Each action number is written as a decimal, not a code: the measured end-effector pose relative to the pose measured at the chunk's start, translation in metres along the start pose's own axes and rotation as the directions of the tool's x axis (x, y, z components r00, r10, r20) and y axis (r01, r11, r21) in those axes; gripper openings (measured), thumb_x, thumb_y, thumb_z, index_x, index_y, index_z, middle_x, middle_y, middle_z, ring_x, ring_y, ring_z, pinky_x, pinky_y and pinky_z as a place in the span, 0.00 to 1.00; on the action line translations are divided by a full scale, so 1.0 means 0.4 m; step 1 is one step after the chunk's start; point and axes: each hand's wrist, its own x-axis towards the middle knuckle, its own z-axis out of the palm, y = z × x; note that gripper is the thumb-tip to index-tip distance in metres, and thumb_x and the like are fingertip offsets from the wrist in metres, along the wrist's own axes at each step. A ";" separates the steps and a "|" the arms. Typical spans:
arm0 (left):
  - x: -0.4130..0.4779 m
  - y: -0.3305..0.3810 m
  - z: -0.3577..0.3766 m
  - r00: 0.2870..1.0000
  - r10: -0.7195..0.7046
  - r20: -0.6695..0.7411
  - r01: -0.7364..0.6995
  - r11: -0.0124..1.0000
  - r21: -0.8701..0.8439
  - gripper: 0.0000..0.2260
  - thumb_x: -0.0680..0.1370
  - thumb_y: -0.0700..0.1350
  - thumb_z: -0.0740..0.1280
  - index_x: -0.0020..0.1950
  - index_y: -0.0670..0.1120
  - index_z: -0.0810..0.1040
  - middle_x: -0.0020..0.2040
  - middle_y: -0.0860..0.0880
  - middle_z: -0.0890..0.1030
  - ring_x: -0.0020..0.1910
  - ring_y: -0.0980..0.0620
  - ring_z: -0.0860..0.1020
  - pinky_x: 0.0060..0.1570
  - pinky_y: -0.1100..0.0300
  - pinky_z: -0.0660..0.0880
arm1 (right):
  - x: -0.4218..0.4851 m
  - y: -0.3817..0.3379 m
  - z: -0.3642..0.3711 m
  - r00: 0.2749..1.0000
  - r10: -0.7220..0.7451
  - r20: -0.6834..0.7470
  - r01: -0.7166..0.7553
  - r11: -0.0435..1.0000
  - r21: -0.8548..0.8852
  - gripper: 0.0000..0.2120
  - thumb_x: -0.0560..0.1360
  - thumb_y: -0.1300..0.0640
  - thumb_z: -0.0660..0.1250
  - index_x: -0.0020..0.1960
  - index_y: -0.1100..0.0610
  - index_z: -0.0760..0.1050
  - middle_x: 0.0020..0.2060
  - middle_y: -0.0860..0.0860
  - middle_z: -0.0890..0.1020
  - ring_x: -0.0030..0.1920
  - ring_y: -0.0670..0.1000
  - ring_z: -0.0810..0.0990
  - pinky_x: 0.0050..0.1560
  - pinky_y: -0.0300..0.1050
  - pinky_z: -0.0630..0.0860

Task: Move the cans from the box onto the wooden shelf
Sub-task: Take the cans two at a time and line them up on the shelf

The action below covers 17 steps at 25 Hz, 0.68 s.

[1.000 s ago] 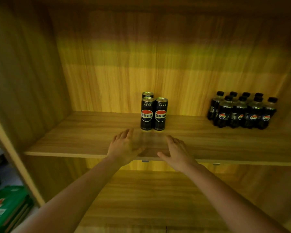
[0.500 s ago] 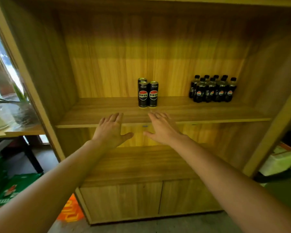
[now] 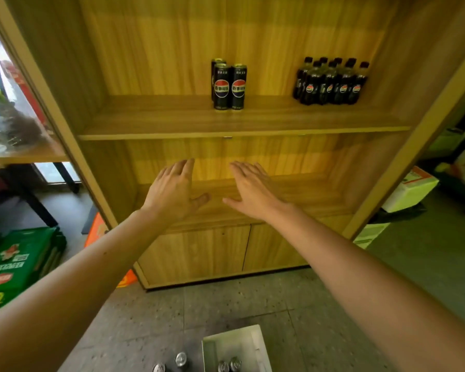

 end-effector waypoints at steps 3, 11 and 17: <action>-0.023 -0.015 0.103 1.000 0.000 -0.016 0.000 1.000 -0.017 0.39 0.72 0.58 0.66 0.74 0.40 0.54 0.73 0.39 0.63 0.71 0.40 0.63 0.71 0.50 0.58 | -0.008 0.012 0.106 0.997 -0.012 0.075 0.010 1.000 0.025 0.38 0.74 0.43 0.61 0.74 0.60 0.48 0.75 0.56 0.54 0.75 0.54 0.53 0.75 0.51 0.45; -0.140 -0.063 0.540 0.996 -0.034 0.085 0.033 0.999 0.021 0.41 0.72 0.59 0.66 0.75 0.40 0.52 0.75 0.39 0.59 0.74 0.41 0.57 0.73 0.49 0.53 | -0.113 0.059 0.556 0.969 -0.116 0.220 0.111 0.993 0.034 0.39 0.74 0.43 0.61 0.74 0.60 0.48 0.75 0.57 0.55 0.75 0.55 0.53 0.74 0.50 0.44; -0.299 -0.118 0.978 0.986 -0.019 0.168 0.020 1.000 -0.005 0.40 0.72 0.59 0.66 0.75 0.39 0.52 0.75 0.39 0.59 0.74 0.41 0.58 0.73 0.49 0.54 | -0.247 0.088 0.992 0.955 -0.144 0.258 0.133 0.989 0.059 0.39 0.73 0.44 0.63 0.74 0.60 0.49 0.75 0.57 0.55 0.75 0.55 0.54 0.75 0.50 0.45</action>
